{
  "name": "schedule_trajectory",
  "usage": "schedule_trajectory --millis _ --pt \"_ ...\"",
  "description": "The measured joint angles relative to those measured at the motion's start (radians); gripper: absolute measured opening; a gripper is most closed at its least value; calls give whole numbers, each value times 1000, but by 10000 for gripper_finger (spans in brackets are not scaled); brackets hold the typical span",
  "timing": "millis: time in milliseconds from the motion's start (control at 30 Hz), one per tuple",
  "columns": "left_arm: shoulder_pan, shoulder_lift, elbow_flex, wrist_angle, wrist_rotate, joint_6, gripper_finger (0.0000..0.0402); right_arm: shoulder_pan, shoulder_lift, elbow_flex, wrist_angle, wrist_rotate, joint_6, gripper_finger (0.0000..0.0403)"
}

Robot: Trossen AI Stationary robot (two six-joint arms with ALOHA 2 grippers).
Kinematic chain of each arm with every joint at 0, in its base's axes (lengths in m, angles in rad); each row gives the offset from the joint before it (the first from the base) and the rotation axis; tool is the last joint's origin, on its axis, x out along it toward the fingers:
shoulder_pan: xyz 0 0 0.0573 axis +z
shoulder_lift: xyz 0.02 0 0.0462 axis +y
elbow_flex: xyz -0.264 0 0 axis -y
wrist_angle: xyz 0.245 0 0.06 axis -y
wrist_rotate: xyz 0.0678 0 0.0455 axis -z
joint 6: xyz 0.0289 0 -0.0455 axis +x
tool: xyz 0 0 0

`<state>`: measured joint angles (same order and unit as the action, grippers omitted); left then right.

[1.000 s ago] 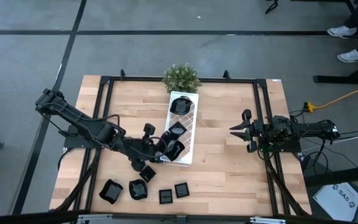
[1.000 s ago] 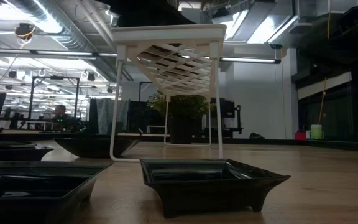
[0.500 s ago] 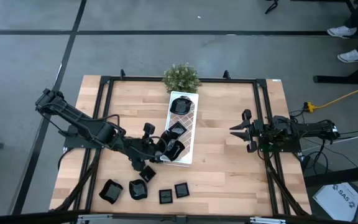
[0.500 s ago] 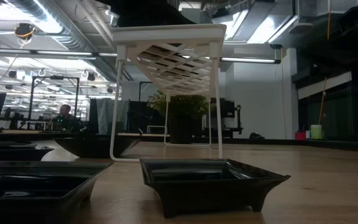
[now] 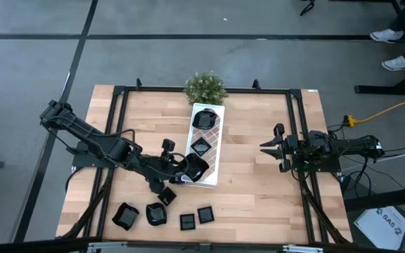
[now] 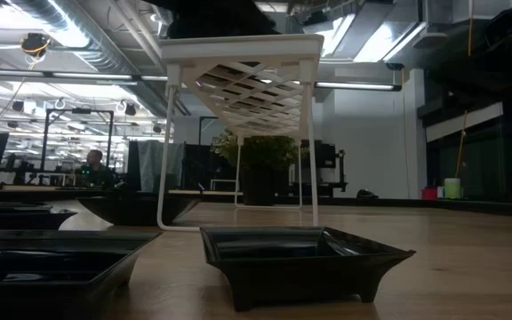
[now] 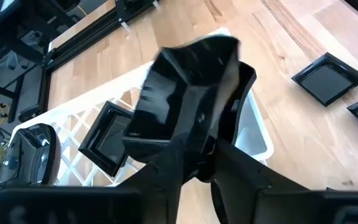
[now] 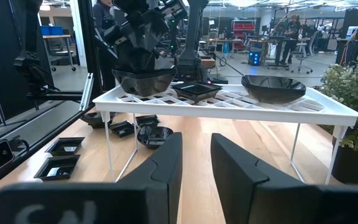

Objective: Pick & Place Mini shaped plates
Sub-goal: Stack the top distorted square plate on top of the distorted square plate on the shelf, then stack the leaf shaped plate on top of the leaf shaped plate on the shelf

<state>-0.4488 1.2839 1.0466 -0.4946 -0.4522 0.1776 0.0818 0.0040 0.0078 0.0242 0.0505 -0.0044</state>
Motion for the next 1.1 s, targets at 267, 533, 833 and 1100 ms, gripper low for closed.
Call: schedule_trajectory --millis 267,533,833,1100 --pt "0 0 0 5 9 -34 98 0 0 0 0 0 0 85" --pt "0 0 0 -4 83 -169 97 0 0 0 0 0 0 85" --pt "-2 -22 0 -120 190 -355 91 0 0 0 0 0 0 85" --pt "-51 -95 -6 -217 84 -438 88 0 0 0 0 0 0 85"
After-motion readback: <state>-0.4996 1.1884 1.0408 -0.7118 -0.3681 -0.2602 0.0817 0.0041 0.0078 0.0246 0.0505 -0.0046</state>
